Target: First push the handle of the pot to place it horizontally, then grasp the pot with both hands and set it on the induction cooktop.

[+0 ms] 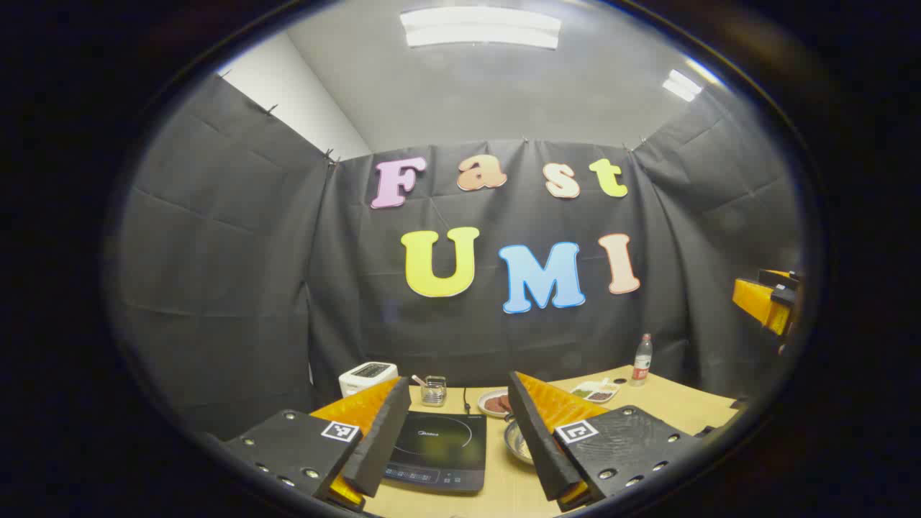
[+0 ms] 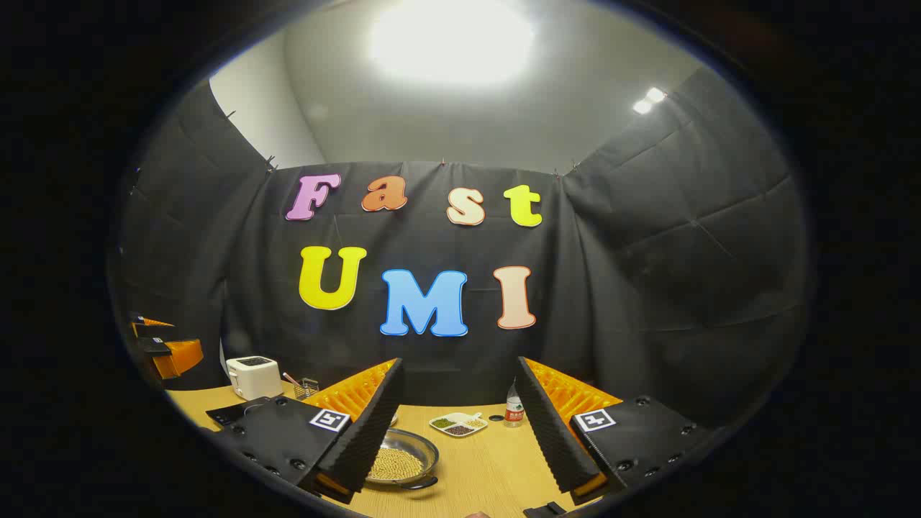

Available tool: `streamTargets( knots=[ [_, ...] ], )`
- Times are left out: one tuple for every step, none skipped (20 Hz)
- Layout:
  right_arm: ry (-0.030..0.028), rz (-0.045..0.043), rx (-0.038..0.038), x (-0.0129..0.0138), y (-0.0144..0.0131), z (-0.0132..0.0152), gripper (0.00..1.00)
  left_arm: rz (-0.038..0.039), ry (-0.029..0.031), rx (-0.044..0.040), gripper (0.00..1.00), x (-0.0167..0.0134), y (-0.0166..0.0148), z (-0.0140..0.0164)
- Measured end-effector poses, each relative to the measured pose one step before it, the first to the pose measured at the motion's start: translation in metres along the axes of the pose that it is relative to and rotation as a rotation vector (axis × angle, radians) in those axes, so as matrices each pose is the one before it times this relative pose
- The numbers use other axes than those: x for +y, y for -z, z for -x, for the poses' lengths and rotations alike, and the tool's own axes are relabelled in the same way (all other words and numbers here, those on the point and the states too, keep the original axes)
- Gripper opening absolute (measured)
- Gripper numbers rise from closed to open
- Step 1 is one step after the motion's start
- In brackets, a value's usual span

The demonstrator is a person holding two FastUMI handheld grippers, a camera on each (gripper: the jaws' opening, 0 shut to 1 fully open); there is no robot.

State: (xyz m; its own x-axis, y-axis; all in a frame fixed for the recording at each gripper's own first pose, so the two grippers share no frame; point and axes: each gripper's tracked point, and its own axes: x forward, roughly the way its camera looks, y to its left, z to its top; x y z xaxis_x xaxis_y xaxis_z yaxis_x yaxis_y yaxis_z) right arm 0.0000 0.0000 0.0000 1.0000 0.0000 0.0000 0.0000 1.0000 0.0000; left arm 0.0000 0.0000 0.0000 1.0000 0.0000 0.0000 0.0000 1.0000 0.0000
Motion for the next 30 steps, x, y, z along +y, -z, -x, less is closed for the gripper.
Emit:
streamTargets(
  knots=[
    [-0.00134,-0.00042,0.00244,0.00095,0.00026,0.00047,0.96,0.00013,-0.00246,-0.00023,0.83,0.00047,-0.00051,0.00003],
    [-0.00230,-0.00013,0.00409,0.00129,0.00121,0.00043,0.95,0.00016,-0.00138,-0.00008,0.83,0.00003,0.00068,-0.00053],
    [-0.00187,0.00094,0.00252,0.00114,-0.00005,-0.00084,0.97,-0.00247,-0.00273,-0.00007,0.80,0.00020,-0.00073,-0.00035],
    [-0.00069,0.00231,0.00098,0.00076,-0.00040,-0.00037,0.96,-0.00369,-0.00306,-0.00235,0.83,0.00067,0.00012,-0.00011],
    [-0.00210,0.00164,-0.00088,0.00138,0.00068,0.00010,0.97,-0.00506,-0.00166,-0.00188,0.80,-0.00012,-0.00034,0.00061],
    [-0.00250,0.00016,0.00180,0.00150,-0.00020,-0.00052,0.97,-0.00669,-0.00405,-0.00220,0.80,0.00059,-0.00098,0.00013],
    [-0.00213,0.00003,0.00330,0.00036,0.00147,-0.00062,0.95,-0.00400,-0.00260,-0.00362,0.80,0.00050,-0.00144,-0.00011],
    [-0.00234,0.00071,0.00564,0.00090,0.00109,-0.00088,0.96,-0.00101,-0.00296,-0.00569,0.80,0.00061,-0.00133,-0.00005],
    [-0.00653,-0.00005,0.00602,0.00195,0.00181,-0.00012,0.95,-0.00112,-0.00069,-0.00302,0.80,-0.00038,-0.00200,-0.00006],
    [-0.00389,0.00127,0.00460,0.00155,0.00063,-0.00004,0.95,-0.00169,-0.00032,-0.00276,0.80,0.00032,-0.00047,0.00005],
    [-0.00024,0.00272,0.00326,-0.00102,0.00037,-0.00071,0.98,-0.00083,0.00050,-0.00138,0.80,0.00026,0.00057,0.00016],
    [-0.00054,0.00084,0.00305,-0.00042,0.00070,-0.00054,0.96,0.00114,0.00058,-0.00157,0.80,-0.00012,-0.00030,-0.00008],
    [0.00046,-0.00118,0.00510,0.00001,0.00137,-0.00109,0.98,0.00220,0.00072,0.00055,0.80,0.00131,-0.00014,-0.00078],
    [0.00082,-0.00216,0.00573,-0.00022,0.00099,-0.00081,0.98,0.00178,-0.00020,-0.00021,0.83,0.00022,0.00087,-0.00044],
    [0.00007,-0.00190,0.00785,-0.00007,0.00231,-0.00130,0.96,0.00240,0.00021,0.00006,0.83,0.00079,-0.00044,-0.00216],
    [0.00083,-0.00212,0.00840,0.00022,0.00231,-0.00007,0.96,0.00135,-0.00178,0.00038,0.83,0.00058,0.00010,-0.00165],
    [0.00051,-0.00224,0.00804,-0.00048,0.00216,-0.00105,0.96,0.00080,-0.00055,0.00183,0.83,0.00040,0.00143,0.00033],
    [0.00181,-0.00243,0.00505,-0.00026,0.00144,-0.00017,0.98,0.00027,-0.00158,0.00068,0.83,0.00031,-0.00062,-0.00051],
    [0.00180,-0.00208,0.00434,-0.00070,0.00117,-0.00070,0.98,0.00038,0.00027,-0.00044,0.83,0.00103,0.00006,-0.00170],
    [0.00079,-0.00085,0.00251,-0.00031,0.00059,-0.00069,0.98,-0.00114,0.00069,-0.00007,0.83,0.00017,0.00008,-0.00092],
    [0.00131,0.00150,0.00107,0.00022,0.00073,-0.00061,0.98,-0.00210,0.00088,-0.00001,0.83,0.00078,0.00005,-0.00099],
    [0.00021,0.00233,-0.00144,0.00010,-0.00102,-0.00107,0.98,-0.00152,0.00104,-0.00147,0.83,-0.00037,-0.00069,-0.00072],
    [-0.00194,0.00117,-0.00182,-0.00028,-0.00065,-0.00092,0.96,-0.00070,0.00084,-0.00164,0.80,0.00118,-0.00028,-0.00092],
    [-0.00157,-0.00018,-0.00272,0.00096,-0.00031,-0.00100,0.97,-0.00057,0.00067,-0.00127,0.80,0.00020,-0.00072,-0.00142],
    [-0.00083,-0.00077,-0.00163,0.00026,-0.00047,-0.00006,0.97,-0.00032,0.00108,-0.00033,0.80,0.00072,0.00008,-0.00046],
    [-0.00320,0.00051,0.00210,0.00101,-0.00023,-0.00098,0.97,0.00055,0.00016,-0.00019,0.83,0.00015,-0.00064,-0.00060],
    [-0.00429,-0.00035,0.00147,0.00181,0.00136,-0.00052,0.93,0.00108,0.00004,0.00015,0.83,0.00069,0.00054,-0.00005],
    [-0.00141,0.00161,0.00364,0.00056,0.00066,-0.00117,0.92,0.00045,-0.00048,-0.00084,0.83,0.00107,0.00039,-0.00111],
    [0.00264,0.00510,0.00556,-0.00034,0.00217,-0.00053,0.85,0.00034,0.00019,0.00003,0.83,0.00208,0.00035,-0.00029],
    [0.00030,0.00327,0.00352,-0.00015,0.00088,-0.00063,0.78,0.00038,0.00013,0.00124,0.83,0.00057,-0.00014,0.00003]
  ],
)
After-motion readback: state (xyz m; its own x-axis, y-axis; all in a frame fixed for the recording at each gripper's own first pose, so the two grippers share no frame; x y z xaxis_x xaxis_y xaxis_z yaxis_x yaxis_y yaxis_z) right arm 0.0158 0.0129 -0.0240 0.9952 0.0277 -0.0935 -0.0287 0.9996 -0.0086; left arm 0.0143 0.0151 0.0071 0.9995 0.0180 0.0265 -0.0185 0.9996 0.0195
